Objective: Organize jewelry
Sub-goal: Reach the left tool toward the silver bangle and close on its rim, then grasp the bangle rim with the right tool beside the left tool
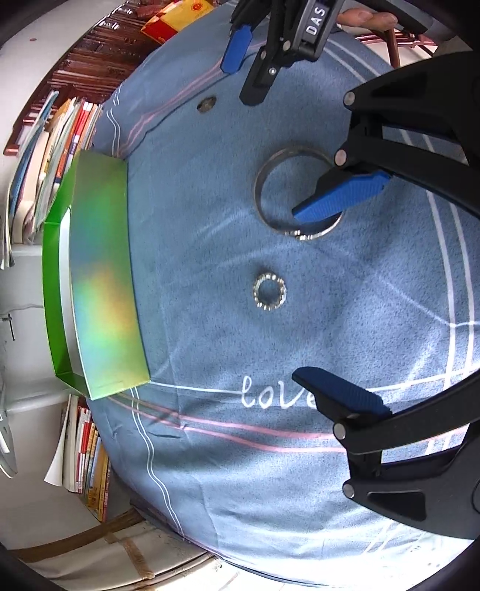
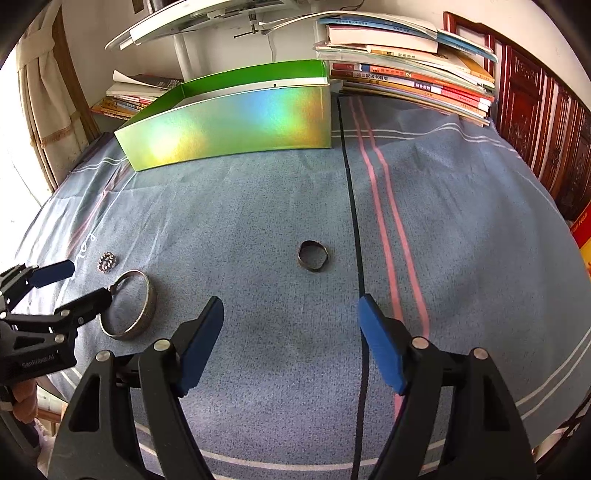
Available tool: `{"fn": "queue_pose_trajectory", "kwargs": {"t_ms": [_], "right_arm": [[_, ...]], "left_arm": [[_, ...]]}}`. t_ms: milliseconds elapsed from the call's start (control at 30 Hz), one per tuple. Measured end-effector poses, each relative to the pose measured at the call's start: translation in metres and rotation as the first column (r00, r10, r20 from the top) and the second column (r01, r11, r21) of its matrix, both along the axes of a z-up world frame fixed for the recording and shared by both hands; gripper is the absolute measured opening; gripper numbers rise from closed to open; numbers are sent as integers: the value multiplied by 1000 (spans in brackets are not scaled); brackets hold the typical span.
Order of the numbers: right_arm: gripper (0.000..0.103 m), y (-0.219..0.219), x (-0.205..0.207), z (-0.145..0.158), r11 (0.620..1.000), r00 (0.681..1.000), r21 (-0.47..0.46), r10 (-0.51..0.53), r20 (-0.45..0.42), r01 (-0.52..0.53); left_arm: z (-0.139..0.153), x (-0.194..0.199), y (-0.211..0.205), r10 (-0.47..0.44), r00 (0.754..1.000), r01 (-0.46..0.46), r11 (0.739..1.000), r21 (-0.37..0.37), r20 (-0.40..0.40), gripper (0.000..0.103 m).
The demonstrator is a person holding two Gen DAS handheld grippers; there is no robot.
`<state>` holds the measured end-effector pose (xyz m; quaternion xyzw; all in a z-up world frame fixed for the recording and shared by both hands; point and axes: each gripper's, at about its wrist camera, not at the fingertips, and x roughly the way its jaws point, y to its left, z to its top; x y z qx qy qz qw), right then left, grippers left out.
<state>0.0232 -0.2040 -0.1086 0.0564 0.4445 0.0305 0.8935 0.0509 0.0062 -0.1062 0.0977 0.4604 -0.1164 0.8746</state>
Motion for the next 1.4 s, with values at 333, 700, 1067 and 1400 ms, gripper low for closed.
{"fn": "queue_pose_trajectory", "kwargs": {"t_ms": [333,700,1067,1400], "right_arm": [[43,21,0,14,996,996,24,84,23,-85],[33,14,12,15,999,1000,-25,21,15,-21],[33,42,11,18,986,987,27,161,24,-162],[31,81,26,9,957,957,-9,290,-27,-290]], "left_arm": [[-1,-10,4,-17,1000,16,1000,-14,-26,80],[8,-10,17,18,999,-19,999,-50,-27,64],[0,-19,-15,-84,991,75,993,-88,-106,20],[-1,-12,-11,-71,993,66,996,-57,-93,16]]}}
